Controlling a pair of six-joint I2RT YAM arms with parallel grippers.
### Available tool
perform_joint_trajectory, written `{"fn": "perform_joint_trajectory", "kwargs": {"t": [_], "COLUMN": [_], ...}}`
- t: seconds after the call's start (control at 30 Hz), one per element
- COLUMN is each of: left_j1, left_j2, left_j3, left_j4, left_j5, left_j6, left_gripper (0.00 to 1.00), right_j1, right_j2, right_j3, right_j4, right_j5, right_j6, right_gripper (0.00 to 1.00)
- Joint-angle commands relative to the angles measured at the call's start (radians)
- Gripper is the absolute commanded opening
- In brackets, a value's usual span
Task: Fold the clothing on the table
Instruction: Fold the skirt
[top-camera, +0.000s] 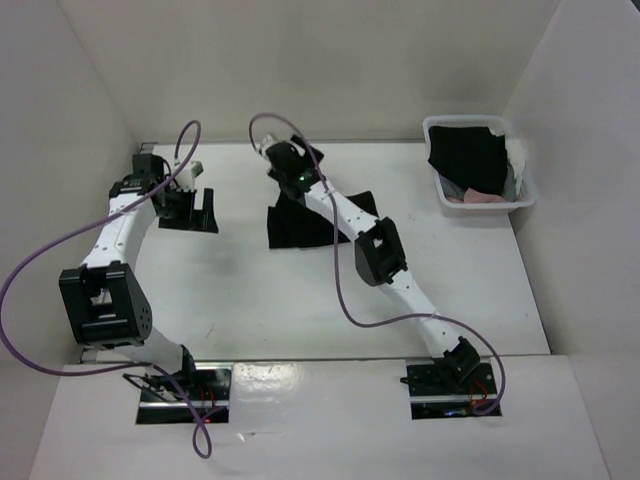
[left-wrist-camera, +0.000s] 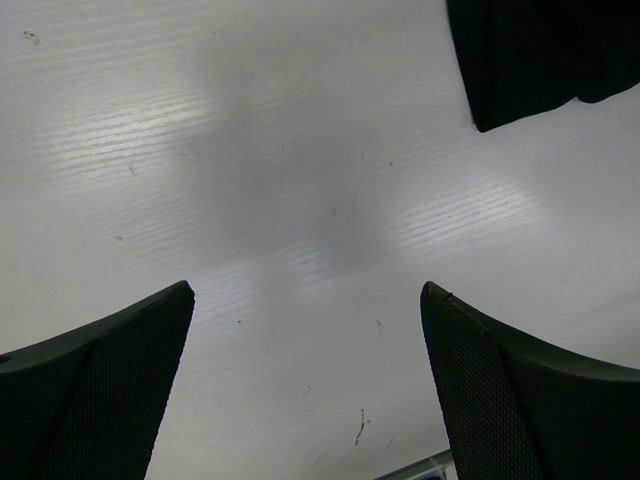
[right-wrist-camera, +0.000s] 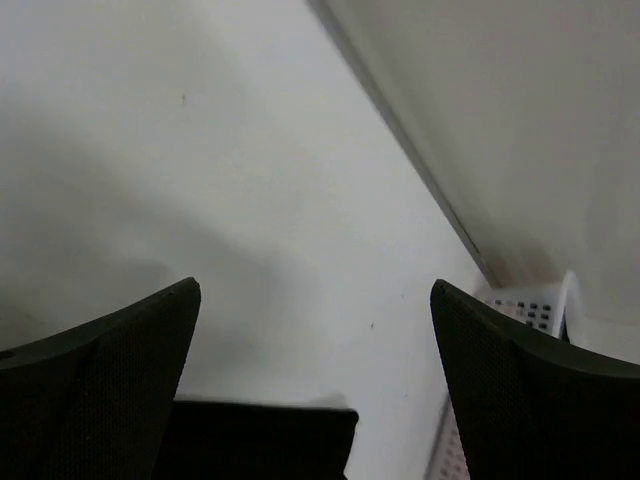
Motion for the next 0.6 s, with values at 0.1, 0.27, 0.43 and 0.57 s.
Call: {"fn": "perform_joint_trajectory", "kwargs": {"t": [0.1,0.27,0.43,0.57], "left_j1": [0.033,0.033,0.033,0.033], "left_j2": [0.002,-0.038,-0.072,-0.104], "left_j3": [-0.006,0.004,0.013,0.013], "left_j4": [-0.017,-0.037,-0.057,-0.076], "left_j5": [0.039,0.059,0.08,0.089], "left_j6": [0.042,0.051,0.051,0.051], "left_gripper": [1.0,1.0,1.0,1.0], "right_j1": [0.006,0.006,0.015,0.037], "right_j2": [0.071,-0.087,-0.24,-0.331], "right_j3": [0.417,0.414,0.414,0.414], "right_j4": [-0.352,-0.607,-0.709,-0.787], "right_j5": [-0.057,-0.228,-0.283,-0.295], "right_j6": [0.034,0.209,0.232,0.206], "right_gripper": [0.98,0.98,0.98,0.98]}}
